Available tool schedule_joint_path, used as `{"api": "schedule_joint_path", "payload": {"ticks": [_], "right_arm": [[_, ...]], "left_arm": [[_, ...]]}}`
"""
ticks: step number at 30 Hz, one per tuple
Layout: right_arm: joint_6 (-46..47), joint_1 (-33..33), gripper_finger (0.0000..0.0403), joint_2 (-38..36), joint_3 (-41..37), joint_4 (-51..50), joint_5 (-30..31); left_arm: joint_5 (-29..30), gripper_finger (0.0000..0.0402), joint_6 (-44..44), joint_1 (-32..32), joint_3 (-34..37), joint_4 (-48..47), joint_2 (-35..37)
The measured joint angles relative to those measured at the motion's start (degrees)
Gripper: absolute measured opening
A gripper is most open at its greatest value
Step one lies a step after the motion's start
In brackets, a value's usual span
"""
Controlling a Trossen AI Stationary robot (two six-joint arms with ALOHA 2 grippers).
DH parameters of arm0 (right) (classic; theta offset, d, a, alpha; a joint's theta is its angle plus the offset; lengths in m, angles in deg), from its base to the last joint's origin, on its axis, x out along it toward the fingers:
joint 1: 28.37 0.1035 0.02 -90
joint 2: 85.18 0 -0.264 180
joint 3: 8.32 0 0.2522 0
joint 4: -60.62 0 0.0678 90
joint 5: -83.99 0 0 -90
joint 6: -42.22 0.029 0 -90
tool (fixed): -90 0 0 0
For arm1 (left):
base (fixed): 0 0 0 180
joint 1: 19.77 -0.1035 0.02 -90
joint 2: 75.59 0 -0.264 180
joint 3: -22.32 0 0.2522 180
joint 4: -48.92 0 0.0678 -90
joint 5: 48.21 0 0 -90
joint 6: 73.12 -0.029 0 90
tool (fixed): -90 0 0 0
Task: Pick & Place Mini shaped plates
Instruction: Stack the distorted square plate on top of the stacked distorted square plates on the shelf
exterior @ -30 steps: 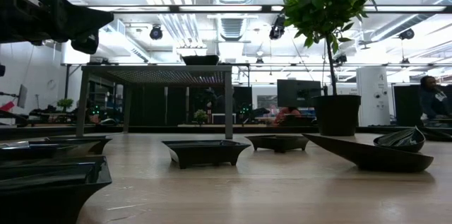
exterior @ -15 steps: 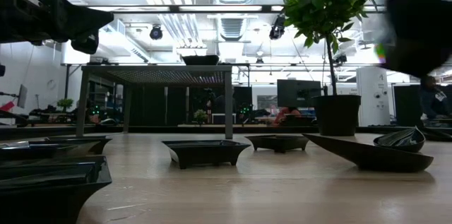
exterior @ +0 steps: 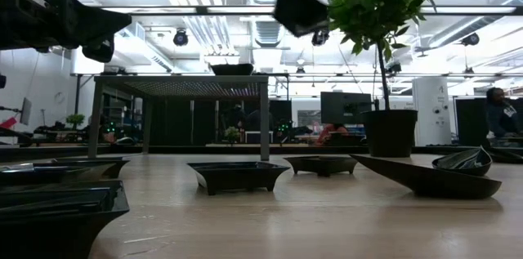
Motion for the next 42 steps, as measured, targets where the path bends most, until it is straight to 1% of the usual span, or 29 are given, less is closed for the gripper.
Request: {"api": "schedule_joint_path", "payload": {"ticks": [10,14,16,20,22,27,31,36,42], "right_arm": [[-24.4,-11.5,0.0008,0.0,4.4,14.9,0.0],[-33.0,-15.5,0.0008,0.0,4.8,22.7,-1.5],[-35.8,-17.5,0.0008,0.0,4.6,26.5,-2.6],[-38.2,-21.6,0.0008,0.0,4.2,30.3,-6.5],[-38.4,-23.6,0.0008,0.5,4.2,31.9,-7.3],[-39.2,-27.9,0.0008,1.1,4.1,32.1,-9.5],[-38.4,-30.6,0.0008,1.7,4.1,32.3,-15.4],[-40.0,-31.9,0.0008,3.0,4.1,34.0,-15.4],[-38.4,-33.4,0.0008,4.3,4.1,33.6,-15.6]], "left_arm": [[0.0,0.0000,0.0,0.0,0.0,0.0,0.0],[0.0,0.0000,0.0,0.0,0.0,0.0,0.0],[0.0,0.0000,0.0,0.0,0.0,0.0,0.0],[0.0,0.0000,0.0,0.0,0.0,0.0,0.0],[0.0,0.0000,0.0,0.0,0.0,0.0,0.0],[0.0,0.0000,0.0,0.0,0.0,0.0,0.0],[0.0,0.0000,0.0,0.0,0.0,0.0,0.0],[0.0,0.0000,0.0,0.0,0.0,0.0,0.0],[0.0,0.0000,0.0,0.0,0.0,0.0,-0.1]]}}
